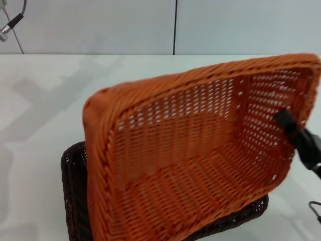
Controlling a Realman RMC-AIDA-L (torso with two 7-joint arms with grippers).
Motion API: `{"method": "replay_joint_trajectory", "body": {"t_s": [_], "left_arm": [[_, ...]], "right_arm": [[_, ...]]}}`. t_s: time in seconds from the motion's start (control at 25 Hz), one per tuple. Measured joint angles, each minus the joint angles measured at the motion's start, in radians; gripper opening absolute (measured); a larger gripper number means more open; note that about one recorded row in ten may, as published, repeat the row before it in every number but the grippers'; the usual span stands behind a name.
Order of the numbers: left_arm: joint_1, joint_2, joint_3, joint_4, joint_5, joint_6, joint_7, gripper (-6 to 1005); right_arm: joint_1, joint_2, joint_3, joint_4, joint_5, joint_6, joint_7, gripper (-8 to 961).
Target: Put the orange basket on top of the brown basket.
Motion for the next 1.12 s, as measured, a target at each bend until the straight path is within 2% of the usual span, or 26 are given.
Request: {"method": "replay_joint_trajectory", "body": {"t_s": [0.16, 0.4, 0.52, 0.6, 0.76, 0.8, 0.88, 0.92, 0.96, 1.0, 1.04, 1.08, 1.12], "left_arm": [[-0.004, 0.003, 0.006, 0.0, 0.0, 0.001, -0.002, 861], [-0.005, 0.0, 0.006, 0.0, -0.001, 0.003, -0.002, 861], [-0.005, 0.0, 0.006, 0.0, -0.001, 0.003, -0.002, 861], [-0.006, -0.012, -0.003, 0.0, -0.001, 0.007, 0.003, 861], [-0.007, -0.015, -0.005, 0.0, -0.002, 0.008, 0.005, 861], [0.0, -0.037, -0.032, -0.007, -0.002, 0.008, 0.015, 861], [0.011, -0.053, -0.056, -0.012, -0.002, 0.001, 0.032, 861], [0.026, -0.071, -0.08, -0.019, -0.004, -0.011, 0.057, 861], [0.026, -0.071, -0.08, -0.019, -0.004, -0.011, 0.057, 861], [0.044, -0.092, -0.115, -0.025, -0.009, -0.026, 0.09, 861], [0.044, -0.092, -0.115, -0.025, -0.009, -0.026, 0.09, 861], [0.061, -0.11, -0.158, -0.026, -0.009, -0.044, 0.126, 861], [0.064, -0.112, -0.165, -0.024, -0.009, -0.048, 0.134, 861]], "right_arm": [[0.011, -0.002, -0.005, 0.013, -0.005, 0.051, 0.019, 251], [0.014, -0.008, -0.007, -0.026, -0.014, 0.047, 0.069, 260], [0.009, -0.009, 0.0, -0.078, -0.013, 0.04, 0.11, 357], [0.002, -0.01, 0.021, -0.123, -0.006, 0.023, 0.125, 422], [-0.009, -0.011, 0.141, -0.245, 0.003, -0.011, 0.143, 593], [-0.008, -0.012, 0.176, -0.274, 0.01, -0.011, 0.145, 640], [-0.002, -0.014, 0.237, -0.336, 0.046, 0.001, 0.147, 710], [0.002, -0.017, 0.246, -0.356, 0.07, 0.011, 0.147, 735], [0.006, -0.021, 0.252, -0.373, 0.094, 0.023, 0.147, 759], [0.011, -0.027, 0.254, -0.388, 0.124, 0.04, 0.147, 784], [0.018, -0.033, 0.255, -0.398, 0.157, 0.064, 0.147, 808], [0.025, -0.038, 0.255, -0.403, 0.183, 0.086, 0.143, 808], [0.033, -0.043, 0.255, -0.405, 0.212, 0.113, 0.137, 808]]}}
